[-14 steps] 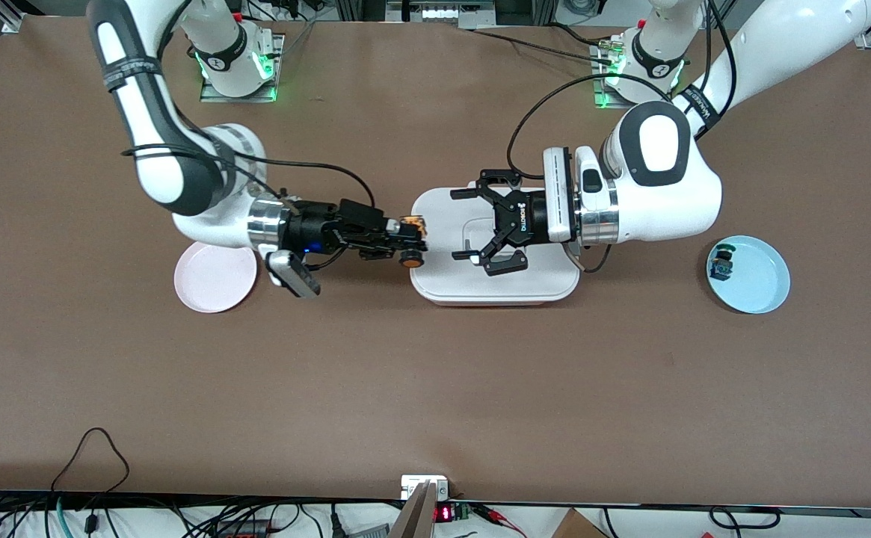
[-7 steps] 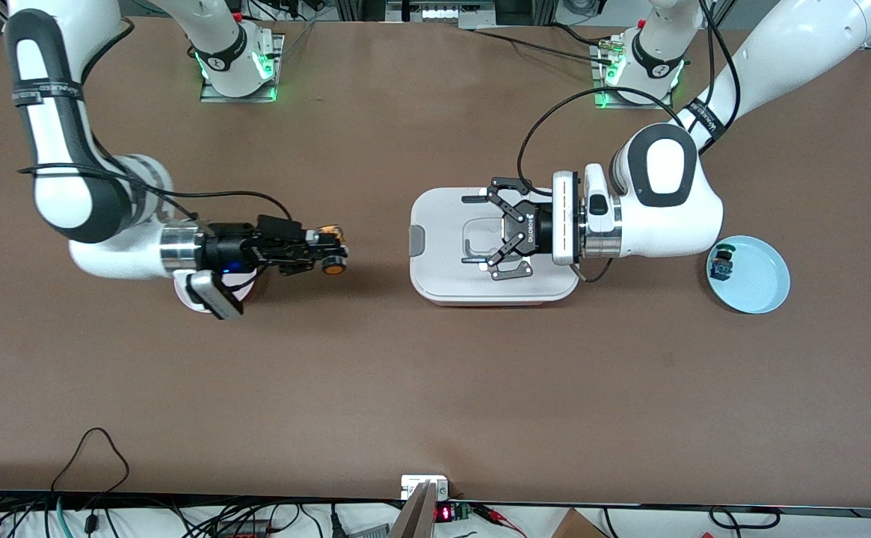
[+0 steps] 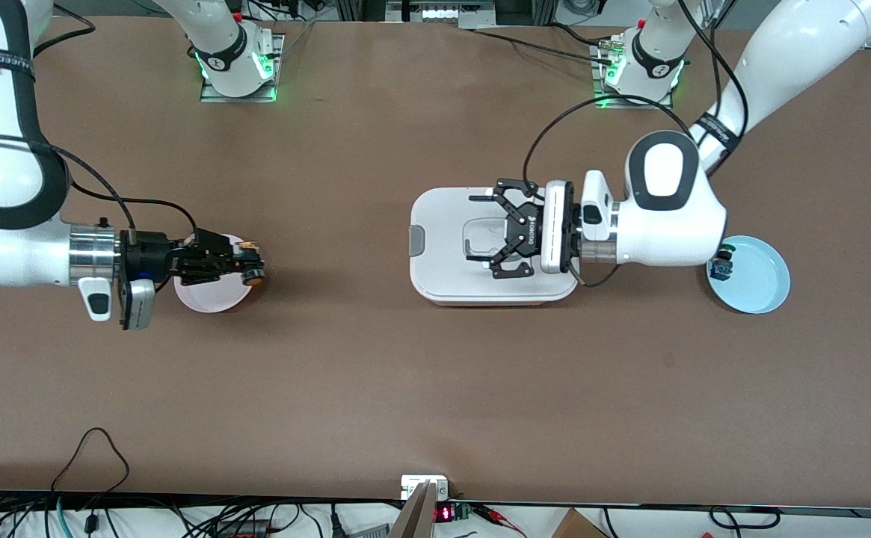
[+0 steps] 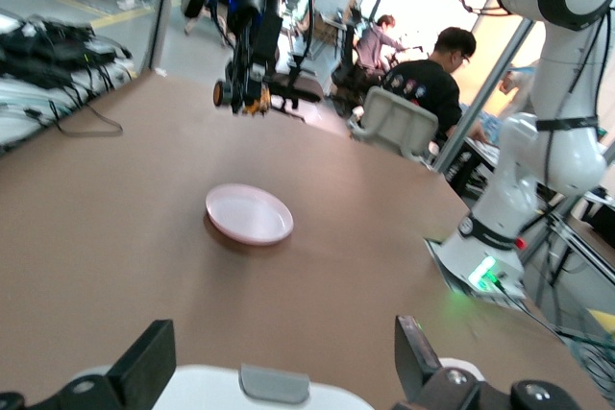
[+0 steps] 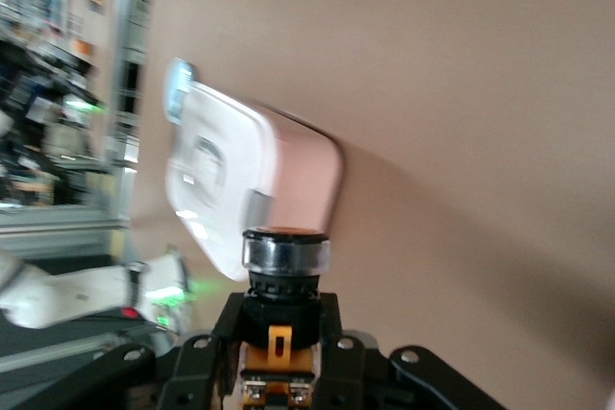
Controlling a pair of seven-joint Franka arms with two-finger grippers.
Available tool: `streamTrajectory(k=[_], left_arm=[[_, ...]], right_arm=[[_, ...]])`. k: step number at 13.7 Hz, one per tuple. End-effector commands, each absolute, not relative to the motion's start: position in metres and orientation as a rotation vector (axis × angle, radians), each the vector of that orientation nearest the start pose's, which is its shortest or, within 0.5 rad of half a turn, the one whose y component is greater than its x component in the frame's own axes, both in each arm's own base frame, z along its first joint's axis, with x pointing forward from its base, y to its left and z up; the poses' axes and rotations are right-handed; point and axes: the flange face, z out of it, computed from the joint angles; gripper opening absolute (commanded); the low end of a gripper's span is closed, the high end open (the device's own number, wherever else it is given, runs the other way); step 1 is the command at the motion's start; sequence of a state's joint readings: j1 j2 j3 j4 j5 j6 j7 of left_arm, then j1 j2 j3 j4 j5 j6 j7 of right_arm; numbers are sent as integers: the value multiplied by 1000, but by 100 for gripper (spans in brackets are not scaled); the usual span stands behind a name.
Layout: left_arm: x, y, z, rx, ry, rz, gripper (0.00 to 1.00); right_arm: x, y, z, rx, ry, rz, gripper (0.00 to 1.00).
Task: Transfer orange switch to right arm and place
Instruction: 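Carry the switch with the right gripper toward the white plate while the left gripper withdraws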
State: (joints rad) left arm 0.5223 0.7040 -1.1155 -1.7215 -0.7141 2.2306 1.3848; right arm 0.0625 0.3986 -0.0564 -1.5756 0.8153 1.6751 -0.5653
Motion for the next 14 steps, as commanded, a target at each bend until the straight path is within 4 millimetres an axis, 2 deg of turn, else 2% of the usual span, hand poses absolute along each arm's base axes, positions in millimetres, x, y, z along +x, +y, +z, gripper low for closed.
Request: streamTrajectory(k=[1, 3, 6, 8, 10, 14], left_arm=[[614, -258, 419, 1639, -1308, 471, 100], [620, -226, 434, 1697, -1346, 322, 100], [618, -187, 458, 1903, -1393, 27, 100], [616, -177, 468, 2039, -1364, -128, 100], [608, -167, 473, 2202, -1319, -300, 100], [589, -149, 505, 2561, -1303, -496, 100]], right_arm=[[642, 63, 446, -2498, -428, 117, 0], [636, 49, 457, -2664, -425, 157, 0], [626, 43, 468, -2852, -379, 217, 0], [618, 43, 470, -2932, -318, 241, 0], [610, 53, 469, -3003, -248, 283, 0], [573, 65, 463, -3073, -211, 203, 0]])
